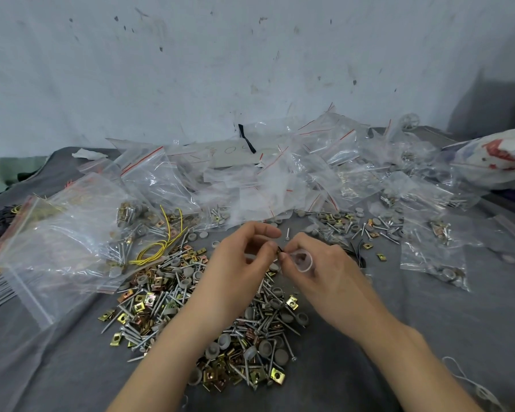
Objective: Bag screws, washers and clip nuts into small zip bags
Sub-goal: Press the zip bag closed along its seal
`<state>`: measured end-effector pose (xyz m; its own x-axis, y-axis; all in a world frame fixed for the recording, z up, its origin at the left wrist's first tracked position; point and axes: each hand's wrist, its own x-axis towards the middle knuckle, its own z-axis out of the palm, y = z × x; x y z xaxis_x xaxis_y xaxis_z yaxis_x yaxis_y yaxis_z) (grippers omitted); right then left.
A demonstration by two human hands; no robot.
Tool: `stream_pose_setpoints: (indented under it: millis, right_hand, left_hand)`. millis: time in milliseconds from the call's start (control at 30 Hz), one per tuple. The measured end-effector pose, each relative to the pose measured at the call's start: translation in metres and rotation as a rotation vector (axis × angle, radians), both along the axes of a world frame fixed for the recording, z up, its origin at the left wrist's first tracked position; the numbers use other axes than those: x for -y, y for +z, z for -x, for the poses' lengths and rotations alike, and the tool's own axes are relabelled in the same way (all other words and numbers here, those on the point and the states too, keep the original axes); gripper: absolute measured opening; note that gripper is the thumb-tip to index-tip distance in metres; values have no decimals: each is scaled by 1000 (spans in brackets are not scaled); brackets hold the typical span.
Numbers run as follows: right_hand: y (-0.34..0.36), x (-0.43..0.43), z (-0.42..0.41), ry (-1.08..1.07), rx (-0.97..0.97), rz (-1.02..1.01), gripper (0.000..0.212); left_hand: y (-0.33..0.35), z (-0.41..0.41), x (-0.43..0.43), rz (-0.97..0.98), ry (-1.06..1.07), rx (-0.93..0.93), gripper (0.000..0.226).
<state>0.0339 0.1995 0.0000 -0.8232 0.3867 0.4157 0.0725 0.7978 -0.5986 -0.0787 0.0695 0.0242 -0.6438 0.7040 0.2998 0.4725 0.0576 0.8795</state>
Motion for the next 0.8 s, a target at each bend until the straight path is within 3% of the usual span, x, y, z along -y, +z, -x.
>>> stream_pose_setpoints:
  millis: [233,467,800]
  right_hand:
    - [4,-3,-2,54,-33,165,21]
    - [5,-2,-2,94,-51,211,29]
    - [-1,-5,0,118,18,203,37]
  left_hand:
    - [0,-3,-3,-39,11,-16,16]
    - [-2,-5,-6,-106,27,123,4]
    - [-4,-1,-5,-16,16,-14,9]
